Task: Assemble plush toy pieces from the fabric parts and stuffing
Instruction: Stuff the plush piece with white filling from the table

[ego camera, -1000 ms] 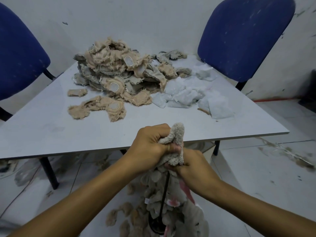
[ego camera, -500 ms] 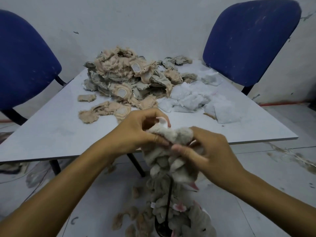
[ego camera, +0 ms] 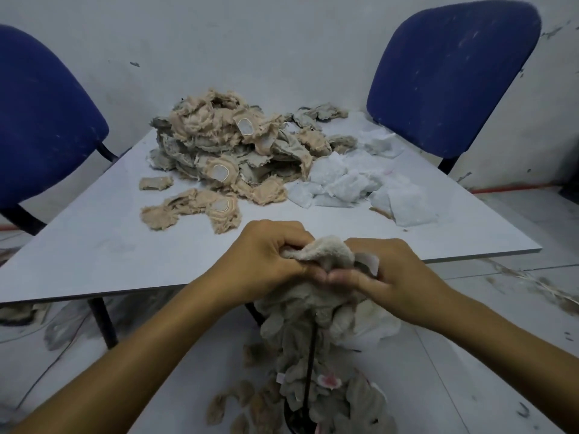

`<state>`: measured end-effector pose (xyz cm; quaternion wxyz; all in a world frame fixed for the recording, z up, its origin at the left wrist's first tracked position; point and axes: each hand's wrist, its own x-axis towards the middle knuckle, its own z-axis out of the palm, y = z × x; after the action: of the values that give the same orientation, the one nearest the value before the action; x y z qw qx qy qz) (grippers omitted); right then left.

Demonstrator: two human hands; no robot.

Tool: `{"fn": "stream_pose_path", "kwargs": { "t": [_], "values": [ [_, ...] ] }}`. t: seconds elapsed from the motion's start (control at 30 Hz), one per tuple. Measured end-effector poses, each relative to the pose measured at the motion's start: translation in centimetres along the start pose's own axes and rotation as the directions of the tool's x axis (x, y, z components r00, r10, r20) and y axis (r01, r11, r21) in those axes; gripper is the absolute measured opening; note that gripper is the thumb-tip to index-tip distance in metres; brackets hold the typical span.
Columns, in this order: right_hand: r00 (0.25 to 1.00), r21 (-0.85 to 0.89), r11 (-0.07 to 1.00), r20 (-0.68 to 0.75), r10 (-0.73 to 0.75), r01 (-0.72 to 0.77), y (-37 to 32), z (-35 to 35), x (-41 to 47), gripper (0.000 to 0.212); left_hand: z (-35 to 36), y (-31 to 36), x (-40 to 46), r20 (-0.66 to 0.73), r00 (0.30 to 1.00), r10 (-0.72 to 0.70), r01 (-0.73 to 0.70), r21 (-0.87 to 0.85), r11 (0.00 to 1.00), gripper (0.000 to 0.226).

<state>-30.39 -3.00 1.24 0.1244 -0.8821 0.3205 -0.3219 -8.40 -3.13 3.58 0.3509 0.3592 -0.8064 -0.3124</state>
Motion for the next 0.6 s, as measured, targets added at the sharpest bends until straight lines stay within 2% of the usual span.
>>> {"fn": "stream_pose_path", "kwargs": {
  "t": [0.07,0.13,0.2,0.23,0.3,0.33,0.37,0.4,0.43,0.47,0.5,0.53,0.6],
  "values": [
    [0.998,-0.094,0.994,-0.018,-0.059,0.057,-0.1,0.6,-0.1,0.032,0.2,-0.1,0.0,0.046,0.999,-0.026,0.025,0.020,0.999,0.024],
    [1.000,-0.087,0.996,-0.014,-0.013,0.012,0.2,1.1,-0.4,0.039,0.2,-0.5,-0.1,0.152,0.979,-0.134,0.123,0.079,0.989,0.034],
    [1.000,-0.107,0.994,-0.009,0.008,-0.009,0.5,1.3,-0.6,0.035,-0.3,-1.0,-0.2,0.199,0.964,-0.175,0.158,0.098,0.983,0.034],
    [0.999,-0.077,0.997,-0.044,0.007,-0.010,0.3,1.1,-0.5,0.034,-0.7,-0.9,-0.2,0.159,0.976,-0.149,0.143,0.046,0.989,0.032],
    [0.978,-0.003,1.000,-0.207,-0.019,0.019,-0.2,0.4,-0.2,0.025,-1.4,-0.4,0.1,0.013,0.998,-0.068,0.069,-0.105,0.992,0.030],
    [0.959,-0.021,0.998,-0.275,-0.061,0.058,-0.2,0.1,-0.3,0.019,-1.6,-0.1,0.3,-0.037,0.999,-0.027,0.021,-0.147,0.989,0.031],
    [0.953,-0.065,0.993,-0.283,-0.109,0.094,-0.1,-0.1,-0.3,0.015,-1.6,0.2,0.5,-0.044,0.999,0.011,-0.018,-0.157,0.988,0.032],
    [0.969,-0.102,0.989,-0.211,-0.128,0.109,0.2,-0.3,-0.5,0.011,-1.2,0.3,0.6,-0.006,1.000,0.026,-0.027,-0.138,0.990,0.032],
    [0.993,-0.152,0.985,-0.074,-0.096,0.084,0.6,-0.2,-0.6,0.011,-0.7,0.2,0.6,0.066,0.998,-0.003,0.009,-0.089,0.996,0.032],
    [0.994,-0.218,0.976,0.111,0.010,0.015,0.9,-0.1,-0.7,0.015,-0.2,-0.1,0.4,0.148,0.986,-0.074,0.075,-0.003,0.997,0.031],
    [0.953,-0.271,0.960,0.268,0.143,-0.067,1.3,0.3,-0.9,0.019,0.2,-0.6,0.2,0.211,0.965,-0.153,0.132,0.112,0.985,0.029],
    [0.912,-0.296,0.947,0.341,0.227,-0.125,1.7,0.6,-1.3,0.021,0.4,-1.0,0.1,0.244,0.947,-0.210,0.159,0.215,0.964,0.027],
    [0.935,-0.210,0.969,0.300,0.189,-0.129,2.0,0.8,-1.7,0.019,0.0,-1.5,0.1,0.239,0.946,-0.221,0.159,0.252,0.955,0.022]
  ]
}}
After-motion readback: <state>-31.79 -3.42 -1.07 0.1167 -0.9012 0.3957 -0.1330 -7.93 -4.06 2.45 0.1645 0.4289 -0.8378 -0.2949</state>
